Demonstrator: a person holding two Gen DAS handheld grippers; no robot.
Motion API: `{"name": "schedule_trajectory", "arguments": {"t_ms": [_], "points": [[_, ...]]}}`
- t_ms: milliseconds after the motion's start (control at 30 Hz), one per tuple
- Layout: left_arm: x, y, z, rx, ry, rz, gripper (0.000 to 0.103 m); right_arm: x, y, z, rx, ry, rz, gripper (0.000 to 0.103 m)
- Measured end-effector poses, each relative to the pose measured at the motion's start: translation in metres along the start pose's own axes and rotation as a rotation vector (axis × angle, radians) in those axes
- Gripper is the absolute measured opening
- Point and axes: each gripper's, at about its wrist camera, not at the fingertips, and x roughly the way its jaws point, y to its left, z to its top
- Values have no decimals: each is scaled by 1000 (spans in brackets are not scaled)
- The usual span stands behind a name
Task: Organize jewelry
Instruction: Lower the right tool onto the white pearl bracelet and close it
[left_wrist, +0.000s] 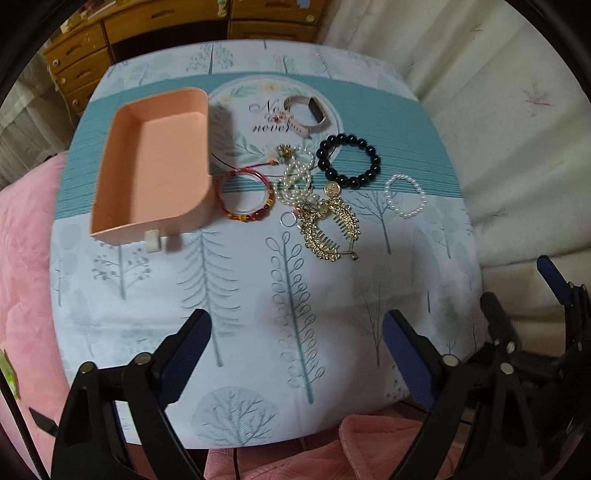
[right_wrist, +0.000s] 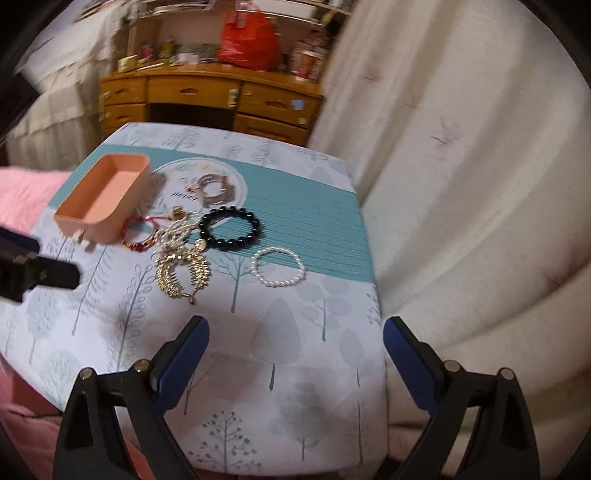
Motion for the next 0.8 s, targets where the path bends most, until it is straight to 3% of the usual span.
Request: {"name": "schedule_trajectory", "arguments": {"t_ms": [100, 233, 333, 467, 500, 600, 800], "points": [[19, -8, 9, -42, 18, 33, 82, 20, 7, 1, -122, -36, 48, 86], [47, -21, 19, -119, 4, 69, 60, 54, 14, 1, -272, -62, 153, 61], [63, -26, 24, -175, -18, 69, 58, 80, 13, -1, -346, -103, 191, 54], [83, -33, 34, -213, -49, 110, 54, 117, 6, 3, -355, -73, 266, 36], [86, -34, 37, -216, -52, 131, 49, 127, 3, 4, -337, -54, 288, 31], [96, -38, 44, -224, -55, 172, 41, 143, -2, 8, -299, -33, 339, 28], [111, -42, 55, -242, -24, 186, 40, 158, -3, 12, -299, -16, 403, 28]]}}
